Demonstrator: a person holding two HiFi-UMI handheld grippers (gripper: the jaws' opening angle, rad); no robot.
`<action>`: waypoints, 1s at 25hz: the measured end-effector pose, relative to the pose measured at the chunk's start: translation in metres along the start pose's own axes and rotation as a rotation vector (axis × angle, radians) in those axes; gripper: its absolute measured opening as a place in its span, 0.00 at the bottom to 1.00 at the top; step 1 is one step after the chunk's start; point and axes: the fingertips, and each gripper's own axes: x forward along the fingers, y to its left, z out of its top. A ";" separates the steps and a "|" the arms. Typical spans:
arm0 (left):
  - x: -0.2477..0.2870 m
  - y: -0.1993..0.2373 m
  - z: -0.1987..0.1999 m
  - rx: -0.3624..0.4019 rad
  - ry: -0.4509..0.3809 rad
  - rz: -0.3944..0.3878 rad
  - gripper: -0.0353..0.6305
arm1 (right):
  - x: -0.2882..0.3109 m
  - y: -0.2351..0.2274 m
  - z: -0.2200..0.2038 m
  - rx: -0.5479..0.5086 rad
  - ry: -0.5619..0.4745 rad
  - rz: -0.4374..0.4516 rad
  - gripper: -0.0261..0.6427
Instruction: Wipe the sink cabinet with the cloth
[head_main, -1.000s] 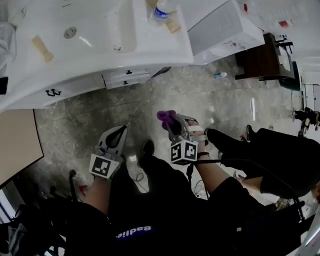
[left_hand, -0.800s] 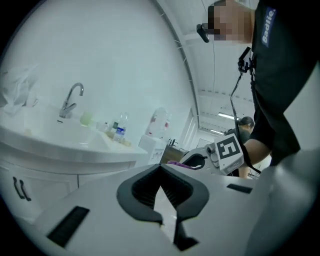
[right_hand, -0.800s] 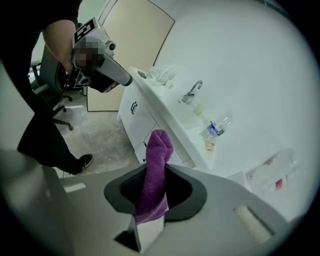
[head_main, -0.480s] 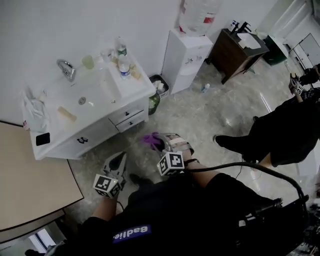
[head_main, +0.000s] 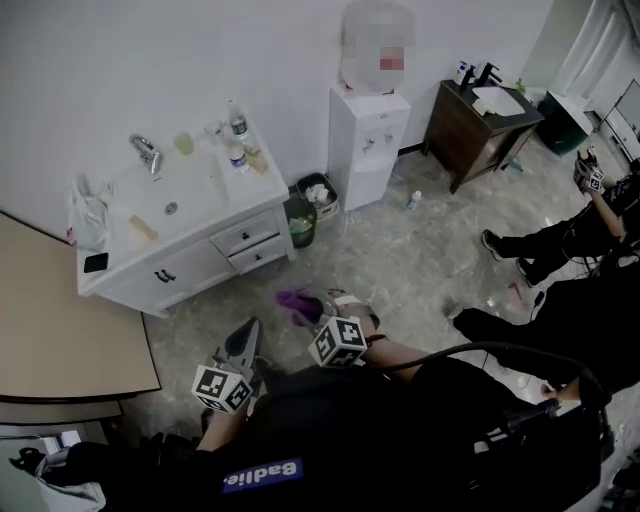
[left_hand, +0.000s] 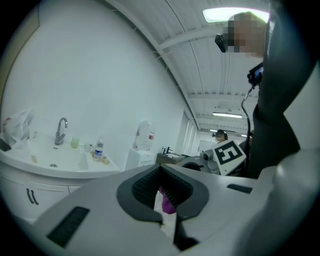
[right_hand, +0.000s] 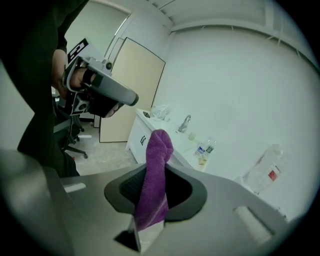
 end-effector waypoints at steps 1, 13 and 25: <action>0.003 -0.022 -0.003 0.025 0.024 -0.022 0.04 | -0.013 0.002 -0.005 0.025 -0.013 0.011 0.15; 0.009 -0.126 0.027 0.147 0.081 -0.151 0.04 | -0.123 -0.016 0.031 0.275 -0.268 0.050 0.15; -0.015 -0.122 0.017 0.142 0.102 -0.172 0.04 | -0.116 0.018 0.042 0.513 -0.321 0.192 0.15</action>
